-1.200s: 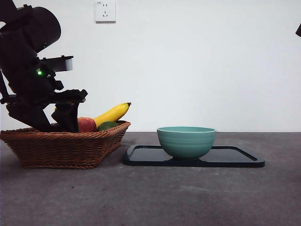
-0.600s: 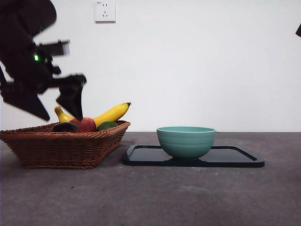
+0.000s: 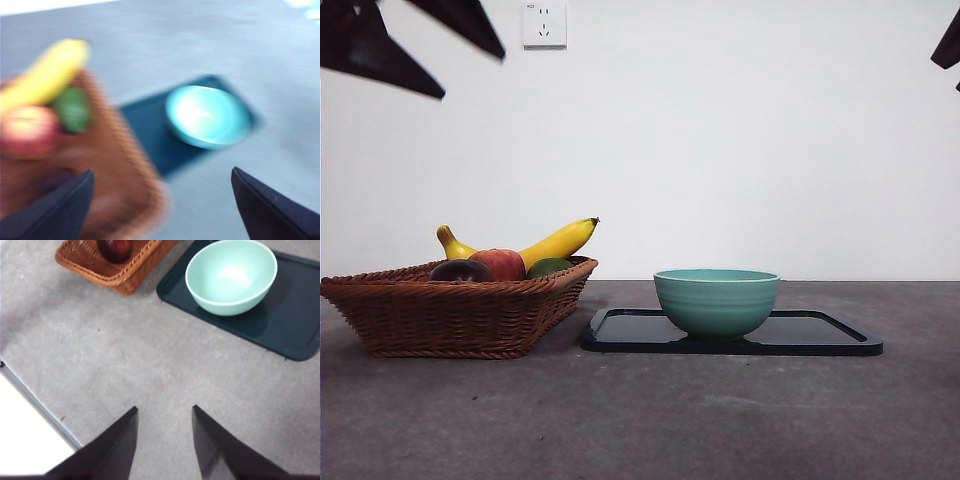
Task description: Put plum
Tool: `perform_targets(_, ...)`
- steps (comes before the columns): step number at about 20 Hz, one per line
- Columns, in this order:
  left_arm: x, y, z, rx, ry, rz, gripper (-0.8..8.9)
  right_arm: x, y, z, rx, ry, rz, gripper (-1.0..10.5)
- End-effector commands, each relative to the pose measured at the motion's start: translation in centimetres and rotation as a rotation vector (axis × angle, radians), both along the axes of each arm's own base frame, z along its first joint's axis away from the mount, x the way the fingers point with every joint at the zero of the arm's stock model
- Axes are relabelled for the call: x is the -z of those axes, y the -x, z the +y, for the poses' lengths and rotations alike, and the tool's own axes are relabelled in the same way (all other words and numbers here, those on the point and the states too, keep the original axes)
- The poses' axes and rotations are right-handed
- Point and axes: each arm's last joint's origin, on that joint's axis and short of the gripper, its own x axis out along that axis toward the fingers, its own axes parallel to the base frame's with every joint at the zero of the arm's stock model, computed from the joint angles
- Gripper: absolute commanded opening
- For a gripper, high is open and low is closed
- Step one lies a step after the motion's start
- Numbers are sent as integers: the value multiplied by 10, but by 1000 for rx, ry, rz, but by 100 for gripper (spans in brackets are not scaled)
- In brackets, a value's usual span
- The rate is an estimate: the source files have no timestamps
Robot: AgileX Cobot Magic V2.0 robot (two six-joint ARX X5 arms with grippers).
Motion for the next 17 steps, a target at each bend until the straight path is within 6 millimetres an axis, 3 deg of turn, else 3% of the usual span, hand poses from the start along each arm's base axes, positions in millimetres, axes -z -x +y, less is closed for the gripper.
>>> perform_targets(1,-10,15,2,88,46,31,436,-2,-1,1,-12,0,-18,172)
perform_targets(7,0,48,9,243,30,250,436,-2,-1,1,-8,-3,-14,172)
perform_targets(17,4,52,11,273,-3,286,436,-2,-1,1,4,-14,-1,172)
